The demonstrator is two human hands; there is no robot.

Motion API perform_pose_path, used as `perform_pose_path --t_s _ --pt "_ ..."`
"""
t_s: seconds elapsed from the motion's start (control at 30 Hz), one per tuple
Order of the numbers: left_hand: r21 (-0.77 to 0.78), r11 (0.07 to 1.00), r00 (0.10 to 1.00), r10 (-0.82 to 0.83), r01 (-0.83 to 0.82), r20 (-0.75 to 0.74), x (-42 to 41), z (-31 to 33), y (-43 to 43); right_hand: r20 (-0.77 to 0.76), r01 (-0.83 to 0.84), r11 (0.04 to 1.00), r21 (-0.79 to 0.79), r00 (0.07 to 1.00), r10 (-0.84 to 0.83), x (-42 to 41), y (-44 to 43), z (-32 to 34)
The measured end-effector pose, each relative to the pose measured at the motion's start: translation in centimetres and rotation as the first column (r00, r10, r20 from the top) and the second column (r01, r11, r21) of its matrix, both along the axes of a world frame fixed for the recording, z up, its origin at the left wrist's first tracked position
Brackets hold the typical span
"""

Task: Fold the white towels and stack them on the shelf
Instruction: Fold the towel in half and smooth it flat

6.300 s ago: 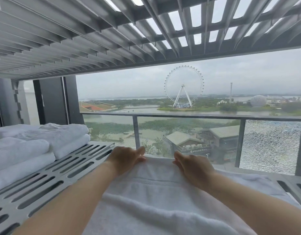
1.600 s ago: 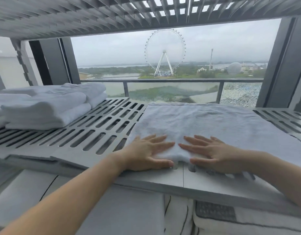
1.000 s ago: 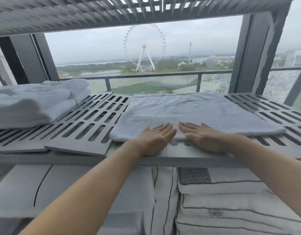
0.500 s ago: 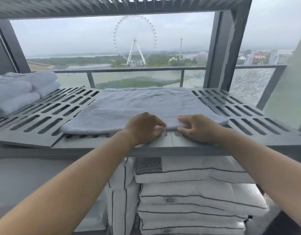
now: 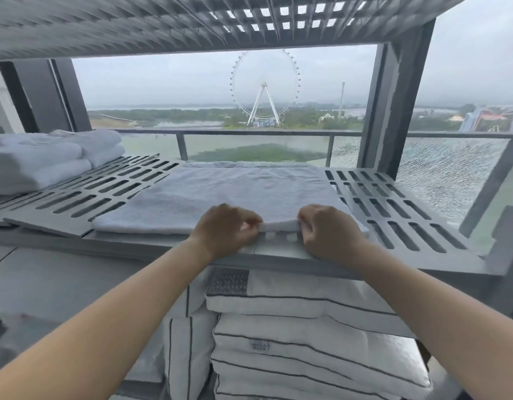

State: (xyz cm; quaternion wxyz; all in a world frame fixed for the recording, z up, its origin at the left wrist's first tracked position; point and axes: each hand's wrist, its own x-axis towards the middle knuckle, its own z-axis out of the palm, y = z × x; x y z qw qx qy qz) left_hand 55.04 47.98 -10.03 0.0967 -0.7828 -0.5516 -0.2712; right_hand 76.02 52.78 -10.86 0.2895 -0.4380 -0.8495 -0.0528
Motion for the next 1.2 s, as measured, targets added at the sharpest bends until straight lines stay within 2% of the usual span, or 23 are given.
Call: perform_pose_path --t_s 0.1,0.3,0.47,0.67,0.8,0.87,0.93,1.0,1.2 --pt "0.030 0.999 1.000 -0.014 0.015 -0.022 1.4 -0.2 -1.5 0.034 -0.008 0.999 0.050 0.999 0.006 0.6 -0.4 0.0" --pt "-0.109 0.994 0.999 0.004 0.001 0.040 -0.2 -0.3 -2.6 0.098 -0.099 0.993 -0.069 0.990 0.105 0.6 -0.2 0.3" --pt "-0.156 0.984 0.994 0.093 -0.082 0.063 -3.7 -0.6 -3.4 0.032 -0.066 0.993 -0.098 0.997 0.069 1.2 0.1 -0.1" --pt "-0.072 0.977 0.963 0.212 -0.202 0.164 -5.4 -0.8 -3.1 0.061 0.010 0.978 -0.208 0.998 0.003 1.0 0.4 0.6" --pt "-0.047 0.975 0.950 0.222 -0.217 0.218 -5.8 -1.2 -3.2 0.087 0.018 0.979 -0.201 0.996 0.000 1.3 0.7 0.6" --pt "-0.056 0.974 0.956 0.225 -0.218 0.187 -6.0 -0.8 -3.2 0.112 0.038 0.991 -0.132 0.993 -0.024 1.2 1.0 1.0" --pt "-0.051 0.959 0.958 0.280 -0.278 0.052 -6.3 0.0 -2.9 0.127 0.065 0.998 -0.027 0.990 -0.061 1.0 1.9 2.0" --pt "0.011 0.926 0.924 0.377 -0.377 -0.067 -6.8 1.0 -2.4 0.114 0.098 0.993 0.062 0.988 -0.105 0.6 3.1 3.2" --pt "0.155 0.870 0.862 0.488 -0.468 -0.136 -8.2 2.1 1.0 0.131 0.156 0.982 0.110 0.977 -0.170 -1.2 7.4 4.5"
